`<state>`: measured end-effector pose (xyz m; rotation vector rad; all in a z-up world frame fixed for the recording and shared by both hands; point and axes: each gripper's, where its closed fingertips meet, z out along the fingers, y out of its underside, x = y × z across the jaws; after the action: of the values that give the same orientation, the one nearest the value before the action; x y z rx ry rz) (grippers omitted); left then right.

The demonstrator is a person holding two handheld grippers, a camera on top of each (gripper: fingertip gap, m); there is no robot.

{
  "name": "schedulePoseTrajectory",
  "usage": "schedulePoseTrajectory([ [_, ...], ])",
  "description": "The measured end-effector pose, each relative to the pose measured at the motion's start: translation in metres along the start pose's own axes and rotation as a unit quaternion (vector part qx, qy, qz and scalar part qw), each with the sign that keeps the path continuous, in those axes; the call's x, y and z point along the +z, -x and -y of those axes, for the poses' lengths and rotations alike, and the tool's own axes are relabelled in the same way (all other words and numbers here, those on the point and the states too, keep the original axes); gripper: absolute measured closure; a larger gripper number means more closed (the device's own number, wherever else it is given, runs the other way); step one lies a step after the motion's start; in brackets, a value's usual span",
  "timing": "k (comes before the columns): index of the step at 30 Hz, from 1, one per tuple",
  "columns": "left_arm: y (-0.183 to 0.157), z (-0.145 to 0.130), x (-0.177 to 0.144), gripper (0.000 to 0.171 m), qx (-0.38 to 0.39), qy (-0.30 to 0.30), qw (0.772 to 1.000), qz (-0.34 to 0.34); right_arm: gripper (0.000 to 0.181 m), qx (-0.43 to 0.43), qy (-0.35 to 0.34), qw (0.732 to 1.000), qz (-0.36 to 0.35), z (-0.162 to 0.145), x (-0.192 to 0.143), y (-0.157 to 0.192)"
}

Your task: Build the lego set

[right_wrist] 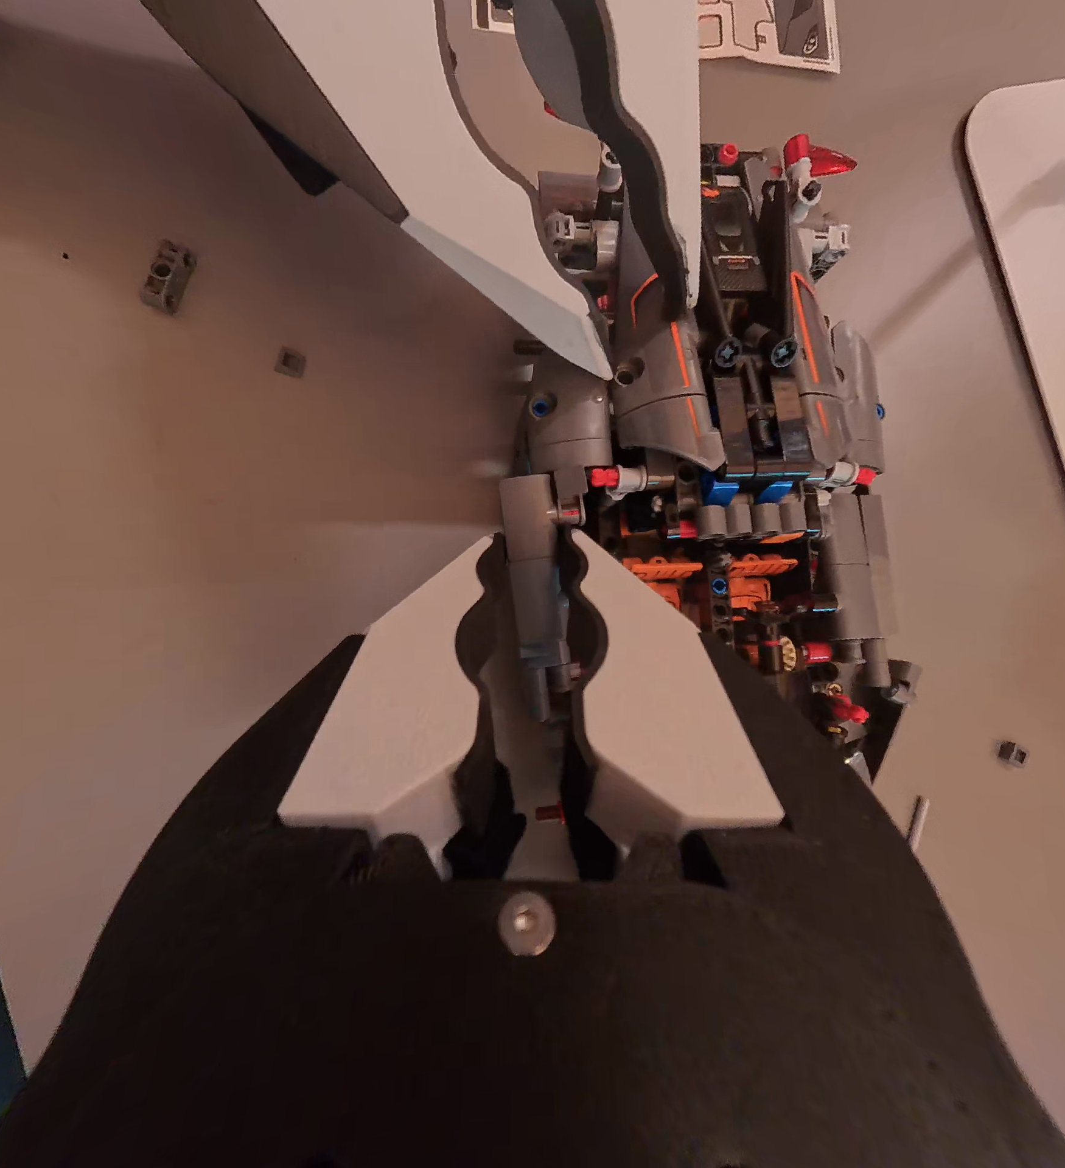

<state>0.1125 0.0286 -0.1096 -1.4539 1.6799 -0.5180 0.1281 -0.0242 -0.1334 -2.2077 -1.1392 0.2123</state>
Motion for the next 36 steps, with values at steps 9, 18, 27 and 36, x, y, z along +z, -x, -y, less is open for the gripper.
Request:
schedulePoseTrajectory([
  [9,-0.002,0.003,0.003,0.152,-0.001,-0.007,1.0,-0.006,0.167,0.029,-0.037,0.999,0.01,-0.002,-0.012,-0.003],
  [18,-0.002,0.003,0.004,0.153,0.0,-0.008,1.0,-0.004,0.167,0.064,-0.081,0.995,0.017,-0.002,-0.026,-0.007],
  [27,-0.002,0.002,0.006,0.158,0.006,-0.004,1.0,-0.001,0.167,0.117,-0.126,0.985,0.014,-0.017,-0.045,-0.012],
  [36,-0.005,0.017,0.004,0.154,-0.004,-0.014,1.0,-0.016,0.167,0.114,-0.12,0.986,0.013,-0.02,-0.045,-0.011],
])
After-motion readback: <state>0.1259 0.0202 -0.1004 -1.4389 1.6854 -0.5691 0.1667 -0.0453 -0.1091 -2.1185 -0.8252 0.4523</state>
